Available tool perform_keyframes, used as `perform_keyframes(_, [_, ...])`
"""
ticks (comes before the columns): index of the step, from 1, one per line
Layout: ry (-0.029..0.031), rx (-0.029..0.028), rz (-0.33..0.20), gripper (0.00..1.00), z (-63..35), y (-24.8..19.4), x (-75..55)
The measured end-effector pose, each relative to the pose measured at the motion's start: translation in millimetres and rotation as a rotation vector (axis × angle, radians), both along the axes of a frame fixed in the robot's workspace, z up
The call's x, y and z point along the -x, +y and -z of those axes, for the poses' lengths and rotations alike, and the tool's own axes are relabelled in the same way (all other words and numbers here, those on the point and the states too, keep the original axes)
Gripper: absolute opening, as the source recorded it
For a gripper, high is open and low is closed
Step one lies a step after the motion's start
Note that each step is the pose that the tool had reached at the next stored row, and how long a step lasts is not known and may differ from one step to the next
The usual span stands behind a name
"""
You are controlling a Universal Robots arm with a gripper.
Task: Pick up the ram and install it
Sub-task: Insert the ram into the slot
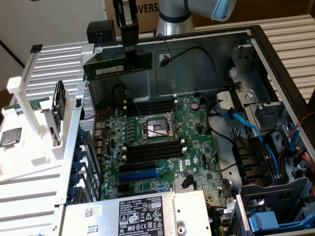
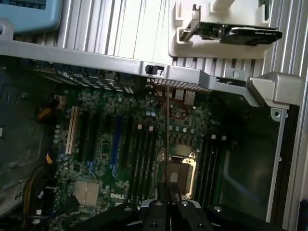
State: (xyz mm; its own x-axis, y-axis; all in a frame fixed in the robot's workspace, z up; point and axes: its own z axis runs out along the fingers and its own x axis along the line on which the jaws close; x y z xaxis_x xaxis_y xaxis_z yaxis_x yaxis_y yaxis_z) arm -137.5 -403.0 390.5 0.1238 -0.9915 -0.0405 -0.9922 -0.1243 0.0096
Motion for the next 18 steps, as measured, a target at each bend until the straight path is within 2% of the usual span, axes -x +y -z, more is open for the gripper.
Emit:
perform_keyframes(5, [-0.0002, 0.0, 0.0, 0.12, 9.1, -1.3, -22.3])
perform_keyframes(7, [-0.0006, -0.0001, 0.0, 0.12, 12.8, -2.2, -27.0])
perform_keyframes(12, [-0.0042, 0.0, 0.001, 0.12, 21.7, -5.1, -31.6])
perform_keyframes(18, [-0.0142, 0.0001, 0.025, 0.12, 31.7, -6.0, -33.2])
